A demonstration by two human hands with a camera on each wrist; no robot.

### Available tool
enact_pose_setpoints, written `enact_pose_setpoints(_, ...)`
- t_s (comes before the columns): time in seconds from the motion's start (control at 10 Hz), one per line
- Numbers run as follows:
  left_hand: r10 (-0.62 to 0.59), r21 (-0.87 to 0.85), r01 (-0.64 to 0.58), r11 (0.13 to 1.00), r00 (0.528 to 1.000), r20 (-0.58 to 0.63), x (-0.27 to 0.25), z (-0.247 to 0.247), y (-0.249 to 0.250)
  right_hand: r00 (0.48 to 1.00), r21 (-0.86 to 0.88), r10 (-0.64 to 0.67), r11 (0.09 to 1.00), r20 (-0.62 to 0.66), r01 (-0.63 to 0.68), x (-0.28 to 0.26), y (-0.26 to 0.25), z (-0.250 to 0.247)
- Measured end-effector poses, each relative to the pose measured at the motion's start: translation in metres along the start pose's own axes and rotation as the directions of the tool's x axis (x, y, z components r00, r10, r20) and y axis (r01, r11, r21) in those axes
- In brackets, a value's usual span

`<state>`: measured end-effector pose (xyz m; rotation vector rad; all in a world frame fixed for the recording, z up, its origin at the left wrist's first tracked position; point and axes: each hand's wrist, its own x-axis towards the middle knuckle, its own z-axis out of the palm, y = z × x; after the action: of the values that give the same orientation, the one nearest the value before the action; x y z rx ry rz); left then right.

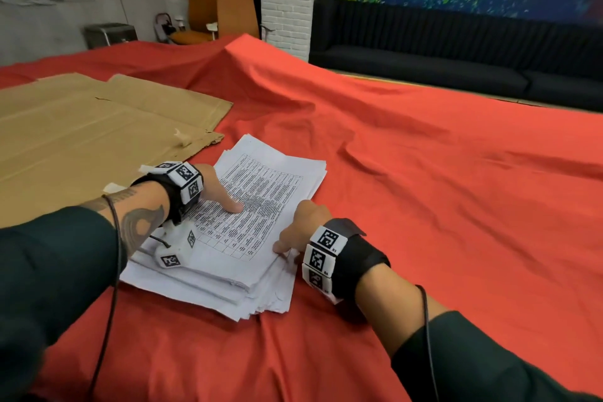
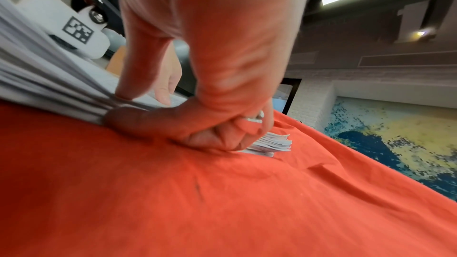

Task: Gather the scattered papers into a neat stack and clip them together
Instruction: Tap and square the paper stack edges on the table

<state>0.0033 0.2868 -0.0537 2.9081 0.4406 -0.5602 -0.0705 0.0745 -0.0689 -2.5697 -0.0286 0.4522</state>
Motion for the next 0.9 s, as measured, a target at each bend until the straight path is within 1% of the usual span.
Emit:
enact_pose_setpoints(0.1,-0.06,-0.014,0.06,0.998,0.998,0.017,0.0,-0.009,0.002,0.999,-0.022,-0.026,0.999,0.043,0.027,0.001,0.002,-0.002)
enact_pose_setpoints(0.2,-0.091,-0.034,0.092,0.995,0.995,0.033,0.003,-0.011,0.003,0.996,-0.112,-0.058,0.992,0.064,0.064,0.001,0.0,-0.003)
enact_pose_setpoints(0.3,-0.097,-0.052,0.098,0.994,0.995,0.022,0.009,-0.011,-0.002,0.995,-0.201,-0.075,0.976,0.062,0.086,-0.001,-0.004,-0.005)
enact_pose_setpoints(0.4,-0.096,-0.073,0.097,0.993,0.995,0.027,0.012,-0.008,-0.007,0.995,-0.211,-0.062,0.974,0.08,0.078,0.003,-0.005,-0.003)
enact_pose_setpoints(0.5,-0.081,-0.203,0.087,0.975,0.996,0.041,0.011,-0.002,-0.012,0.994,-0.212,-0.068,0.974,0.087,0.085,0.004,-0.007,-0.004)
enact_pose_setpoints(0.6,-0.066,-0.285,0.086,0.955,0.995,0.08,0.015,0.001,-0.017,0.992,-0.282,-0.091,0.953,0.088,0.112,0.005,-0.003,-0.002)
enact_pose_setpoints(0.7,-0.013,-0.423,0.015,0.906,1.0,0.006,0.029,0.002,-0.027,0.989,-0.163,-0.132,0.976,0.072,0.142,0.003,0.0,0.0)
enact_pose_setpoints(0.8,0.123,-0.532,-0.138,0.835,0.99,-0.064,0.044,0.001,-0.037,0.996,-0.188,-0.08,0.978,0.045,0.087,0.0,-0.001,-0.001)
enact_pose_setpoints(0.9,0.175,-0.603,-0.148,0.784,0.985,-0.015,0.047,0.001,-0.047,0.996,-0.079,-0.081,0.993,0.045,0.084,0.003,0.001,-0.001)
